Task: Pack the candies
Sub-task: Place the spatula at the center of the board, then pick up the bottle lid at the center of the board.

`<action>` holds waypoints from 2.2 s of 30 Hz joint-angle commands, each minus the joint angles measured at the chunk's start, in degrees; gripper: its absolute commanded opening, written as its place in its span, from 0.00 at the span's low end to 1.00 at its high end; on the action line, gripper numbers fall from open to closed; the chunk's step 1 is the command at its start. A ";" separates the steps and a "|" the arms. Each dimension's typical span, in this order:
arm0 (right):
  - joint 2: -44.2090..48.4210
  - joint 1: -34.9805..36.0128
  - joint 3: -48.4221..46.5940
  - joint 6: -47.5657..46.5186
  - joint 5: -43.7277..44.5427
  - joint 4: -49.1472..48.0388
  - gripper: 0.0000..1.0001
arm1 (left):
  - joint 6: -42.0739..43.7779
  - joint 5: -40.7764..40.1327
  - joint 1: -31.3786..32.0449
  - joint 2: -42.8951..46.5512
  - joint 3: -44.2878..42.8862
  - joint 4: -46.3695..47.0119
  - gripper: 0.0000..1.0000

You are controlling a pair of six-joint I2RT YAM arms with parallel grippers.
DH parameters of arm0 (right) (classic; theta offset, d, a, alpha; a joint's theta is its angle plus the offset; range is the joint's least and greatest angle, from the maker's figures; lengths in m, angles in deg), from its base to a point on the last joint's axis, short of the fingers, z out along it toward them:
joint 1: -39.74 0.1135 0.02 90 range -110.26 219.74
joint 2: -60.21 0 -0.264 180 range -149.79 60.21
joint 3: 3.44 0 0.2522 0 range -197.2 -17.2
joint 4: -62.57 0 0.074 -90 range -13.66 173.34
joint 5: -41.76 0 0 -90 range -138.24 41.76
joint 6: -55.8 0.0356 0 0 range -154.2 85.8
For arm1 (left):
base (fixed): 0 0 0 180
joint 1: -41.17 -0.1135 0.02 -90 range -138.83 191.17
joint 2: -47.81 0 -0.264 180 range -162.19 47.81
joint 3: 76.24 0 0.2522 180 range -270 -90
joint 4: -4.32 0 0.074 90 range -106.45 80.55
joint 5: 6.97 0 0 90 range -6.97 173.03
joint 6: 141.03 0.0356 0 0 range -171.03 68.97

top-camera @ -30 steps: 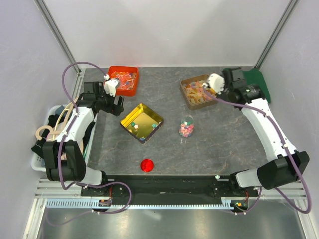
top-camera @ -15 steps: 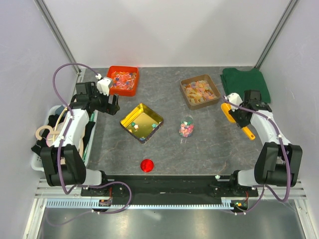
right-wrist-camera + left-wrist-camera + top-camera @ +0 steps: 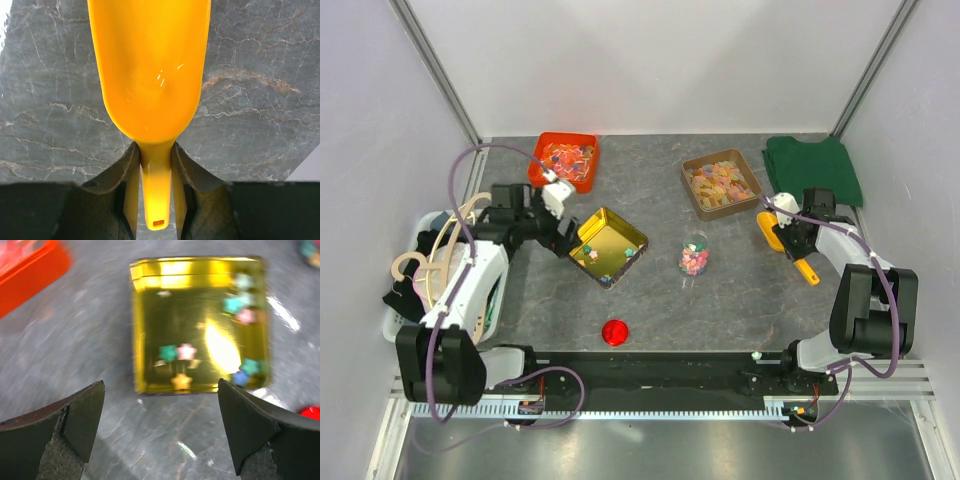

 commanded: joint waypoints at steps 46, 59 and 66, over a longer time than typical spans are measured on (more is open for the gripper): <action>26.26 3.31 -4.52 17.30 -15.17 4.27 0.44 | 13.63 -16.81 47.23 0.69 18.47 2.32 0.74; 26.17 3.31 -4.17 17.30 -15.26 4.19 0.43 | 13.28 -16.19 48.55 -5.29 18.91 5.75 0.23; 25.73 3.31 -3.99 17.21 -15.26 4.19 0.42 | 13.19 -15.76 48.55 -7.05 17.42 6.54 0.02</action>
